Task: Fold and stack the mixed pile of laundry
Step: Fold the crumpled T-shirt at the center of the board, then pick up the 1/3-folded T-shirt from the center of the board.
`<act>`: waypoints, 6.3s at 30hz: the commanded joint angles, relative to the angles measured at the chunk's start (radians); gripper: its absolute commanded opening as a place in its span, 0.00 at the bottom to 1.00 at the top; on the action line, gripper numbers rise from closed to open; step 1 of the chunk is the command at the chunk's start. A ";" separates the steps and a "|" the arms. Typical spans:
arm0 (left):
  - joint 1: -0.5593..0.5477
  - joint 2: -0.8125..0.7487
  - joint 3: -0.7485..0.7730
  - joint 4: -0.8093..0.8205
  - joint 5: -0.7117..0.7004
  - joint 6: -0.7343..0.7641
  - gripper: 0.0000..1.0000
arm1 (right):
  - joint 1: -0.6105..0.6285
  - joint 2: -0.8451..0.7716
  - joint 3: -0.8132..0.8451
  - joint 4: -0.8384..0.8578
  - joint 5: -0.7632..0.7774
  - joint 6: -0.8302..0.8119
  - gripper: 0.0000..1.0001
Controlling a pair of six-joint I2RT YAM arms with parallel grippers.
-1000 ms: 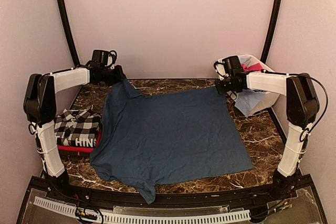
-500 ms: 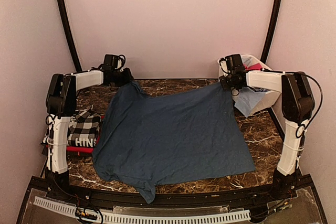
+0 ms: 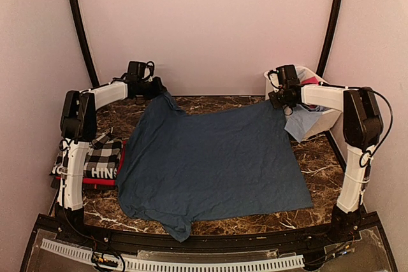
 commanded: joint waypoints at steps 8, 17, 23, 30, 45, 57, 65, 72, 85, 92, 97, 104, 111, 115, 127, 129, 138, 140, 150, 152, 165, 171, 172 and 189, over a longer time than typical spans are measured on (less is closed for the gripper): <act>-0.033 -0.333 -0.339 0.038 -0.037 0.013 0.01 | -0.007 -0.110 -0.076 -0.024 -0.075 0.033 0.00; -0.093 -0.625 -0.705 0.053 -0.099 -0.022 0.01 | -0.006 -0.267 -0.230 -0.058 -0.105 0.103 0.00; -0.188 -0.792 -0.857 -0.025 -0.210 -0.097 0.01 | -0.003 -0.360 -0.353 -0.084 -0.079 0.169 0.00; -0.303 -0.917 -1.061 -0.035 -0.376 -0.325 0.04 | -0.001 -0.419 -0.490 -0.090 -0.037 0.266 0.00; -0.361 -0.996 -1.304 0.081 -0.271 -0.537 0.28 | 0.007 -0.371 -0.523 -0.189 0.019 0.358 0.13; -0.251 -1.129 -0.984 -0.319 -0.301 -0.203 0.75 | 0.064 -0.508 -0.444 -0.313 -0.089 0.348 0.74; -0.140 -1.095 -0.970 -0.423 -0.250 -0.121 0.63 | 0.303 -0.493 -0.371 -0.140 -0.367 0.281 0.65; -0.139 -1.089 -1.018 -0.429 -0.241 -0.128 0.58 | 0.322 -0.341 -0.259 -0.267 -0.131 0.351 0.54; -0.140 -1.053 -1.040 -0.351 -0.141 -0.074 0.55 | 0.325 -0.441 -0.437 -0.267 -0.395 0.349 0.39; -0.140 -1.054 -1.067 -0.334 -0.131 -0.096 0.55 | 0.445 -0.229 -0.323 -0.286 -0.369 0.436 0.38; -0.140 -1.063 -1.073 -0.326 -0.137 -0.097 0.55 | 0.482 -0.129 -0.283 -0.301 -0.336 0.464 0.43; -0.140 -1.049 -1.073 -0.322 -0.134 -0.100 0.55 | 0.518 -0.030 -0.248 -0.321 -0.268 0.471 0.41; -0.140 -1.051 -1.080 -0.318 -0.140 -0.096 0.55 | 0.521 -0.039 -0.253 -0.360 -0.178 0.480 0.28; -0.140 -1.045 -1.079 -0.315 -0.140 -0.095 0.55 | 0.518 -0.051 -0.248 -0.381 -0.141 0.467 0.19; -0.140 -1.033 -1.078 -0.319 -0.150 -0.082 0.55 | 0.477 -0.164 -0.244 -0.449 -0.046 0.414 0.00; -0.140 -1.029 -1.077 -0.317 -0.139 -0.074 0.55 | 0.446 -0.203 -0.263 -0.466 -0.005 0.398 0.00; -0.162 -0.990 -1.080 -0.289 -0.114 -0.007 0.54 | 0.225 -0.363 -0.313 -0.450 0.085 0.311 0.00; -0.173 -0.975 -1.083 -0.279 -0.116 -0.006 0.54 | 0.194 -0.369 -0.293 -0.435 0.083 0.292 0.00; -0.215 -0.938 -1.139 -0.305 -0.204 -0.062 0.46 | 0.159 -0.327 -0.172 -0.443 0.121 0.213 0.00; -0.218 -0.939 -1.165 -0.307 -0.207 -0.073 0.45 | 0.159 -0.327 -0.171 -0.439 0.111 0.209 0.00; -0.226 -0.847 -1.213 -0.272 -0.232 -0.098 0.44 | 0.159 -0.337 -0.187 -0.428 0.086 0.206 0.00; -0.227 -0.795 -1.208 -0.220 -0.210 -0.111 0.44 | 0.158 -0.339 -0.189 -0.421 0.099 0.189 0.00; -0.227 -0.793 -1.207 -0.207 -0.204 -0.111 0.42 | 0.158 -0.338 -0.186 -0.421 0.101 0.189 0.00; -0.055 -0.854 -0.830 -0.251 -0.146 -0.010 0.00 | 0.089 -0.217 0.087 -0.285 0.180 0.013 0.00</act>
